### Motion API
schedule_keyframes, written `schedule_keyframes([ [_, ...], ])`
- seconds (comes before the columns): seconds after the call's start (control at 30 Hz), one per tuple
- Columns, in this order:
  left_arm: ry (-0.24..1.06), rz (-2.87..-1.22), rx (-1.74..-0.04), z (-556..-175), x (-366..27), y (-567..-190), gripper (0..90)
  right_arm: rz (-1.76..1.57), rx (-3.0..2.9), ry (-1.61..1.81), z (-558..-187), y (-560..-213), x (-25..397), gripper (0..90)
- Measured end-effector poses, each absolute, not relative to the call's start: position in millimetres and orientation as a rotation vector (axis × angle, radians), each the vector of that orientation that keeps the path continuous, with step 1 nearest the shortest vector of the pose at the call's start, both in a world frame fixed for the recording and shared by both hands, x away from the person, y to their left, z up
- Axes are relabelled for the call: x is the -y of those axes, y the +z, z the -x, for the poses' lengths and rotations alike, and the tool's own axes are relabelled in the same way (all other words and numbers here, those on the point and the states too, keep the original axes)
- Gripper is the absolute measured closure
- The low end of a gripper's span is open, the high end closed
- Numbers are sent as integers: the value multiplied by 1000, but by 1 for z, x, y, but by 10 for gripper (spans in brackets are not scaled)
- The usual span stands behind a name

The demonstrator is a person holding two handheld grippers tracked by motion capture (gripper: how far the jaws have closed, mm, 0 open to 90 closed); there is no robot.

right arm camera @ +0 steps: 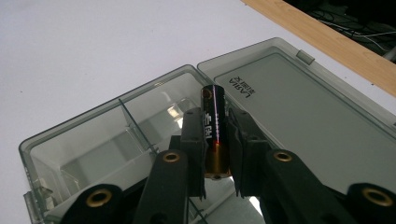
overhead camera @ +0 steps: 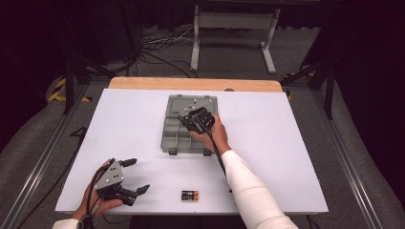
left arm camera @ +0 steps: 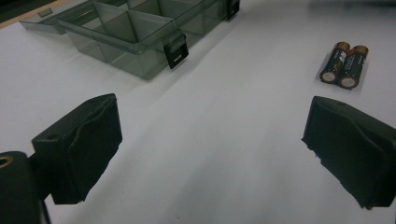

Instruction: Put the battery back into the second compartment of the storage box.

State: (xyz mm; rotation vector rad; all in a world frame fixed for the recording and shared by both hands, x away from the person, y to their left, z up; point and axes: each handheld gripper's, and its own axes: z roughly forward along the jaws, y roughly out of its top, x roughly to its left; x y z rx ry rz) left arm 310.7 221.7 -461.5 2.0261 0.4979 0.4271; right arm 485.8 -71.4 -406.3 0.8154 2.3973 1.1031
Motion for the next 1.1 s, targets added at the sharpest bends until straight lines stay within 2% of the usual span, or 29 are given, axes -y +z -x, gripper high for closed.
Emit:
schedule_keyframes([
  [1.1,421,-2032,-495,-309,-223,-462,52,-846,-2418,984,-492,-426,65,773],
])
